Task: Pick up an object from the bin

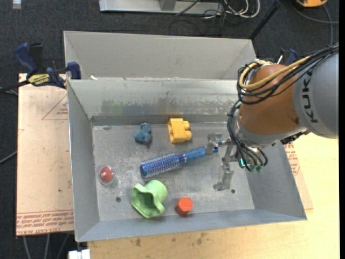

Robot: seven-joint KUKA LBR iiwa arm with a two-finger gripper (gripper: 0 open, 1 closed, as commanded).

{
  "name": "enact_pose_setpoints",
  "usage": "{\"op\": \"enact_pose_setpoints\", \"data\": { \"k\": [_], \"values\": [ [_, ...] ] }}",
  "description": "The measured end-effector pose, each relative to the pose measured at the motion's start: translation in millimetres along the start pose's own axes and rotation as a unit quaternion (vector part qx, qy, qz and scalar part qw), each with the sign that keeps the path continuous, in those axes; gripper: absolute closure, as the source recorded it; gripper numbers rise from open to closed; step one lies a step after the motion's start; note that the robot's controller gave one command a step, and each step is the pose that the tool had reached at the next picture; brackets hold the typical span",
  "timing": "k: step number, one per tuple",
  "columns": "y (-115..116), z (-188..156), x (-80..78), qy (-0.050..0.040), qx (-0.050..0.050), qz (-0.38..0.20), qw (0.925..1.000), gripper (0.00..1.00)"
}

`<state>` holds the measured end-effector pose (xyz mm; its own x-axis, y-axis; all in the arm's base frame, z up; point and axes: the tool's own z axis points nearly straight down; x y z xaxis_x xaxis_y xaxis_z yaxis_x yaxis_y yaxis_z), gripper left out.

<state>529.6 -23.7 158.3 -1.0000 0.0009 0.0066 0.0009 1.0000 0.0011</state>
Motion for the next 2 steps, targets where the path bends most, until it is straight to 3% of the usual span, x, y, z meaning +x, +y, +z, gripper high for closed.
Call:
{"op": "enact_pose_setpoints", "data": {
  "k": [1,2],
  "values": [
    [52.6,91.2,-50.4,-0.0019,0.000,-0.072,0.9974,0.00],
    [68.0,56.4,-42.5,-0.0055,0.000,-0.087,0.9962,0.00]
  ]
}}
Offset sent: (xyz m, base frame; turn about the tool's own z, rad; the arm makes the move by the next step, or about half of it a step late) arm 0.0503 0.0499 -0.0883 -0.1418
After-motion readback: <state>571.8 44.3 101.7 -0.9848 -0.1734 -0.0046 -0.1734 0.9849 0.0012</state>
